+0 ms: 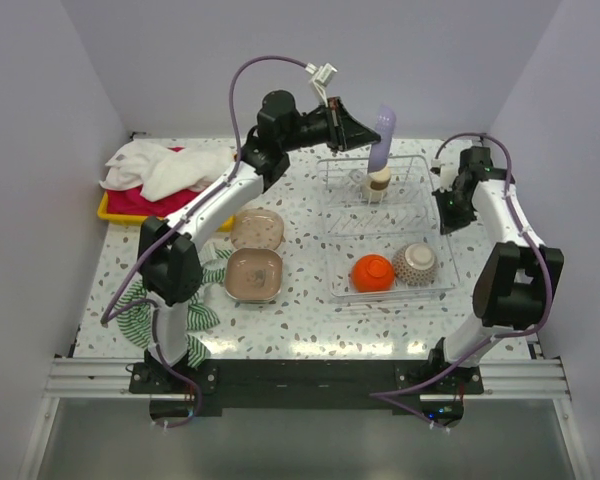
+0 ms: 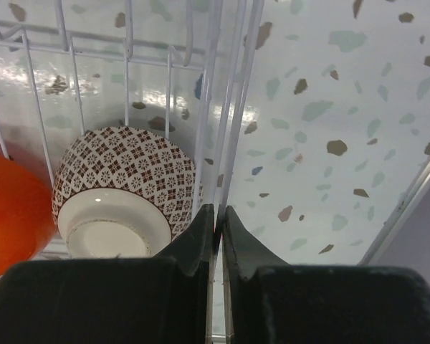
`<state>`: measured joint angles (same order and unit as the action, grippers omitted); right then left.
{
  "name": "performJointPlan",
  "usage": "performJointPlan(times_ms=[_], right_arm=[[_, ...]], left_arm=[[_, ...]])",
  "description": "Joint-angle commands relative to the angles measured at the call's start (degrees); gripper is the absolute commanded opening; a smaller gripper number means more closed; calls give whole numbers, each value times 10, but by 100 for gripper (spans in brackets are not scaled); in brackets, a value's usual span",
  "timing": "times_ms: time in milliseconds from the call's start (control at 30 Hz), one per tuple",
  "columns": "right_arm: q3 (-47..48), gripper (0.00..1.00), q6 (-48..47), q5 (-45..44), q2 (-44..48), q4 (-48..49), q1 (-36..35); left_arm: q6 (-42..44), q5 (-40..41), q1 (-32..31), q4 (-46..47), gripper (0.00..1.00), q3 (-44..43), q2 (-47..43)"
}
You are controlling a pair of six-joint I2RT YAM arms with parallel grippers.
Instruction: Load the mixed dishes into the dish rack
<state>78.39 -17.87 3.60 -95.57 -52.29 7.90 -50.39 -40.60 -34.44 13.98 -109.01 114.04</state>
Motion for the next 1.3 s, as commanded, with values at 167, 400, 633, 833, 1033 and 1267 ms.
performJointPlan(times_ms=[167, 400, 633, 833, 1033, 1267], right_arm=[[-28, 37, 58, 39, 12, -18, -25], [61, 61, 56, 32, 44, -80, -10], [125, 63, 100, 50, 63, -114, 60], [133, 63, 98, 34, 74, -124, 77], [99, 63, 93, 16, 97, -124, 78], [77, 63, 85, -6, 114, -130, 79]], left_arm=[[15, 64, 15, -73, 0, 14, -37], [-91, 56, -32, -15, 0, 0, 41], [-170, 63, -65, 24, 0, -30, 114], [-225, 58, -82, 77, 0, -36, 155], [-267, 52, -83, 124, 0, -40, 176], [-317, 52, -81, 149, 0, -62, 183]])
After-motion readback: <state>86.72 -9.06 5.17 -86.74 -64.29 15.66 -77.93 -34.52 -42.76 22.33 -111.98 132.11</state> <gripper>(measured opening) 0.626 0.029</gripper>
